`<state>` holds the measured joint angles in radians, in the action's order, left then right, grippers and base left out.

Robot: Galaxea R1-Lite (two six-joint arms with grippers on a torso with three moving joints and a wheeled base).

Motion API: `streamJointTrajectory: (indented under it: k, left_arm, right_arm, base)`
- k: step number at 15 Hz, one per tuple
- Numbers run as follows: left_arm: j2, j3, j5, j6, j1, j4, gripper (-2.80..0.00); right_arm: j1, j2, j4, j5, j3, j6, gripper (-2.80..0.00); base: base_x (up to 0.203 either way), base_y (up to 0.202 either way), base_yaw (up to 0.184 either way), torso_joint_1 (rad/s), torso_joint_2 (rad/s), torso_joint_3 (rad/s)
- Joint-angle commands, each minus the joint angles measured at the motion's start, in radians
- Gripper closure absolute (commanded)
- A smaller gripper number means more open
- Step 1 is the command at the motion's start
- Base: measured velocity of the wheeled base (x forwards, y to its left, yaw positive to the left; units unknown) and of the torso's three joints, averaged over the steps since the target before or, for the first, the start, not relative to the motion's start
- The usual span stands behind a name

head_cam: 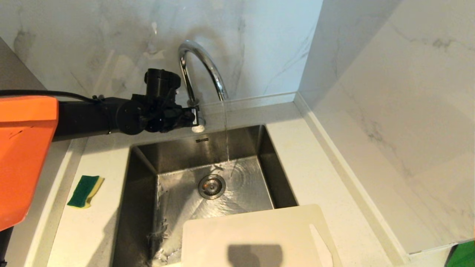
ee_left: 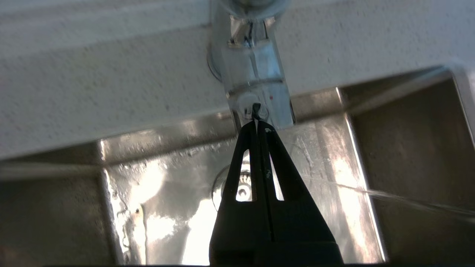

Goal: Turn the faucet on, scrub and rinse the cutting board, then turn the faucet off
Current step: Turn off the tap

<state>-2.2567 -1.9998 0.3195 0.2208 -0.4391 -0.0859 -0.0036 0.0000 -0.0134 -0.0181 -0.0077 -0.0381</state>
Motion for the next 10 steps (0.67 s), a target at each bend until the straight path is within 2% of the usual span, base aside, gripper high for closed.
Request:
streamJointTrajectory:
  k: [1,5,10]
  left_arm:
    - [-0.006,-0.001,0.017,-0.02,0.0,0.017,0.0]
    - [-0.015,-0.001,0.039,-0.085,0.0,0.082,0.0]
    - [-0.016,0.001,0.041,-0.086,0.0,0.082,0.0]
  right_arm:
    - [0.001,0.002,0.0,0.0,0.0,0.0,0.0]
    - [-0.001,0.0,0.001,0.0,0.0,0.0,0.0]
    - [0.0,0.001,0.0,0.0,0.0,0.0,0.0]
  base:
    - [0.0,0.0,0.0,0.0,0.0,0.0]
    - [0.0,0.0,0.0,0.0,0.0,0.0]
    - [0.0,0.0,0.0,0.0,0.0,0.0]
